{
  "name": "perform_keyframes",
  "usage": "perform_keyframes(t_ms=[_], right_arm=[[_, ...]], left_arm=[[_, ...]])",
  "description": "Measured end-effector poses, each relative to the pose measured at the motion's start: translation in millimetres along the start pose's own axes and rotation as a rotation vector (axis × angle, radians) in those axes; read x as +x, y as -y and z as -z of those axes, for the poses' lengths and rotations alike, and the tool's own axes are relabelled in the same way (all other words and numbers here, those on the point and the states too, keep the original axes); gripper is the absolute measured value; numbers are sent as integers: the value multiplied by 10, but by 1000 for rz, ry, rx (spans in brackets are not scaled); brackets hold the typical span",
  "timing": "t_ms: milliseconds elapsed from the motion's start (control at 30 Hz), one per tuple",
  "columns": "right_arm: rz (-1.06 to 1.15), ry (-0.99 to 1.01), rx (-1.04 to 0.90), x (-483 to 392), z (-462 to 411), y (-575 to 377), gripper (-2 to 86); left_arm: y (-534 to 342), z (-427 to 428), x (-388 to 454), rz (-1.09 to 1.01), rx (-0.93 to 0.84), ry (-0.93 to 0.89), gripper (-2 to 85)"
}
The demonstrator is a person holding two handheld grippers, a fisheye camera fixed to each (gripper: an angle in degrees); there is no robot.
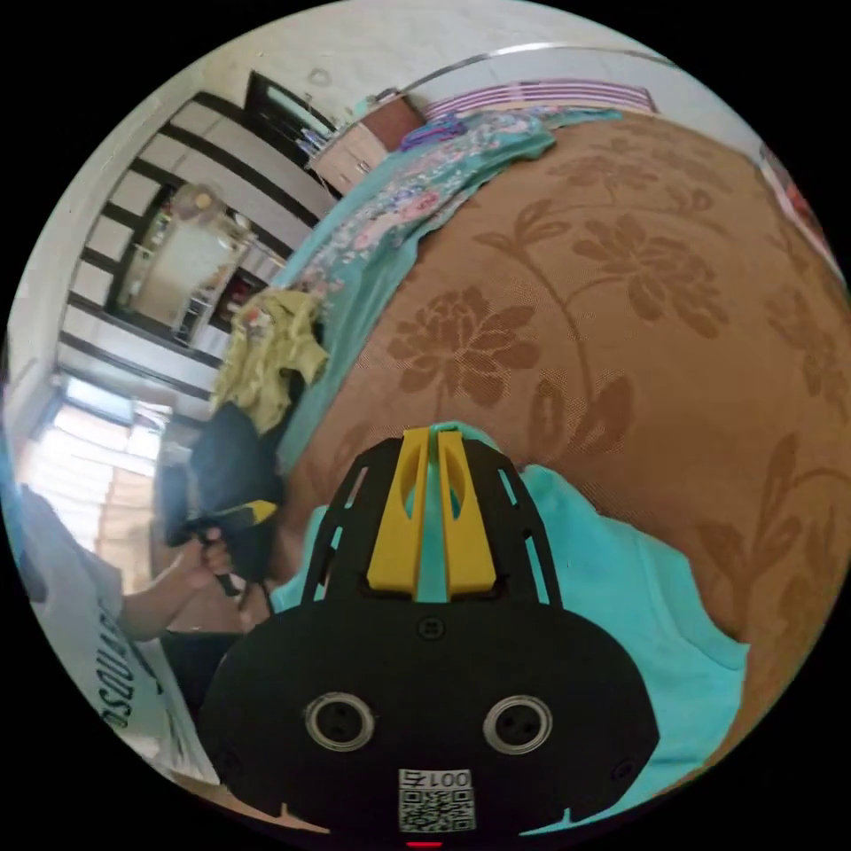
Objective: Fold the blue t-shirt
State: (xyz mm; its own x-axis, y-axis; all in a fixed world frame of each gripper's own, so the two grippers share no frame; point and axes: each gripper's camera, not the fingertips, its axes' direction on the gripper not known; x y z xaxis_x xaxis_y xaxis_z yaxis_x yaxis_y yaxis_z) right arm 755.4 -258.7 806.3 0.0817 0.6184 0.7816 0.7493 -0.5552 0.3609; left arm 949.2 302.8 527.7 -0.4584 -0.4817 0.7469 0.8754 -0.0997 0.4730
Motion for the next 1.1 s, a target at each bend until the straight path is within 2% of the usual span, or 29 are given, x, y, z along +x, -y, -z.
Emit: perform_keyframes(t_ms=[67,100,233,367,500,667,767,933,1100], right_arm=[[40,75,5,-9,-18,-19,18],[75,51,-7,-62,-33,-38,20],[150,-41,-40,-183,-4,-86,32],[203,-50,-92,-241,89,-92,67],[200,-84,-190,-207,-31,-82,93],[162,-103,-232,-68,-367,-32,56],[142,-94,-192,-34,-369,-7,30],[90,-75,-25,9,108,-76,18],[-20,36,-38,324,14,-31,16]], left_arm=[[-9,-111,-29,7,-19,-109,-2],[-2,-133,-18,2,-17,-119,2],[75,-240,78,-15,-26,-22,39],[65,-396,95,25,-97,-64,59],[1,-456,110,68,-121,-91,42],[-110,-437,101,111,-72,-197,-5],[-230,-230,166,113,8,-211,-8],[-569,216,265,165,128,-230,-9],[-811,376,451,157,138,-249,-9]])
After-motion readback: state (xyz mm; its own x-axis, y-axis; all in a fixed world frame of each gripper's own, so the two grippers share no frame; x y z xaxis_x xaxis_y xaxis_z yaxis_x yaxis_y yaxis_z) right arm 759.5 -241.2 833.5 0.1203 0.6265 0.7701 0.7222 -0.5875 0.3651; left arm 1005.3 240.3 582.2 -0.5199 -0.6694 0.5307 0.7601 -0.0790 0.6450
